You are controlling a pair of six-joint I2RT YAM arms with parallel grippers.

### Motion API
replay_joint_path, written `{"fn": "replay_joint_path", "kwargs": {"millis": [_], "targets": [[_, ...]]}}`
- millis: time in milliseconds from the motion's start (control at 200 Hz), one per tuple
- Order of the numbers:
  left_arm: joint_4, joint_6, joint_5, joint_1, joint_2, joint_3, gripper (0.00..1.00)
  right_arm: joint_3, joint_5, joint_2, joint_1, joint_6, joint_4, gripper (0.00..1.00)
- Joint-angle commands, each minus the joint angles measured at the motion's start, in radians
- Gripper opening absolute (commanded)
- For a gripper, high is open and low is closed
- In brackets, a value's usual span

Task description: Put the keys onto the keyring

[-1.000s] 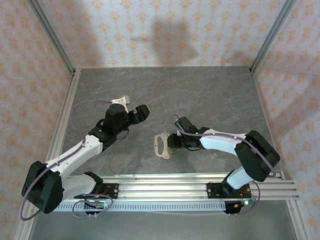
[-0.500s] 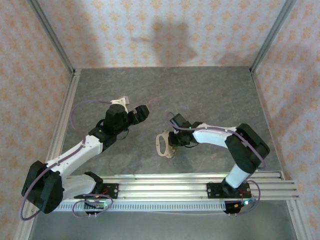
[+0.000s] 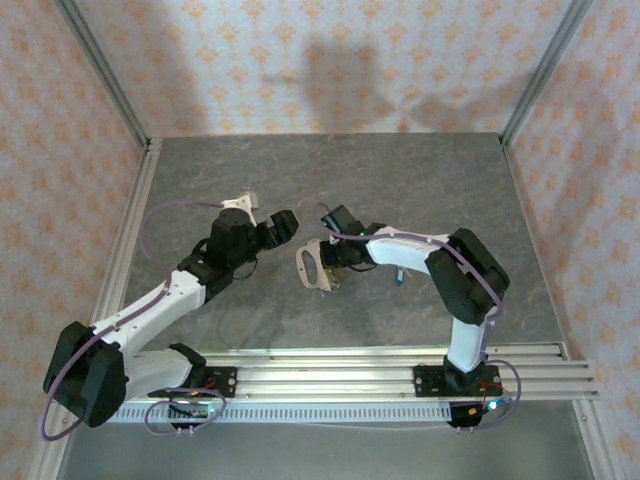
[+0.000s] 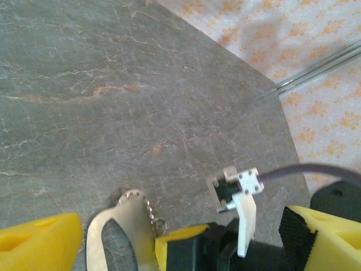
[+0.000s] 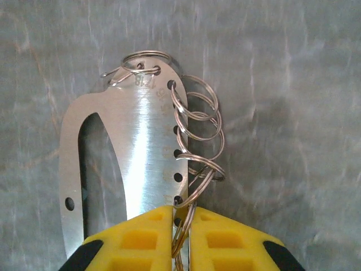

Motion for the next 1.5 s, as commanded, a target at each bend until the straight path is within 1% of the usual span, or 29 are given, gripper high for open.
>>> {"fn": "replay_joint_path", "kwargs": {"millis": [0,50,90,180,230,280,425,590,721,866,1161,1491], "targets": [[-0.003,-0.015,-0.021,-0.005,-0.013,-0.013,0.92,0.077,0.027,0.047,-0.031,-0.051,-0.014,0.12],[-0.002,-0.017,-0.022,-0.005,-0.016,-0.015,0.92,0.108,0.025,0.068,-0.040,-0.057,-0.024,0.13],[-0.002,-0.020,-0.023,-0.005,-0.018,-0.018,0.92,0.132,0.021,0.083,-0.046,-0.063,-0.034,0.15],[0.001,-0.026,-0.024,-0.005,-0.019,-0.021,0.93,0.168,0.024,0.094,-0.052,-0.077,-0.057,0.31],[0.003,-0.031,-0.026,-0.005,-0.019,-0.023,0.93,0.174,0.027,0.082,-0.052,-0.083,-0.070,0.37],[0.005,-0.036,-0.026,-0.006,-0.021,-0.024,0.93,0.163,0.029,0.055,-0.052,-0.082,-0.073,0.39],[-0.004,-0.056,-0.053,-0.005,-0.035,-0.029,0.93,0.083,0.039,-0.061,-0.036,-0.064,-0.084,0.41],[-0.057,-0.060,-0.129,-0.002,-0.083,-0.029,0.93,-0.001,0.100,-0.151,0.034,-0.041,-0.138,0.41],[-0.082,-0.062,-0.144,0.006,-0.112,-0.031,0.94,-0.055,0.110,-0.186,0.082,0.007,-0.141,0.40],[-0.110,-0.063,-0.162,0.007,-0.131,-0.030,0.94,-0.092,0.110,-0.188,0.125,0.049,-0.120,0.38],[-0.117,-0.066,-0.170,0.009,-0.147,-0.049,0.95,-0.126,0.079,-0.154,0.129,0.103,-0.054,0.31],[-0.110,-0.066,-0.172,0.012,-0.141,-0.052,0.95,-0.103,0.069,-0.112,0.129,0.099,-0.047,0.29]]}}
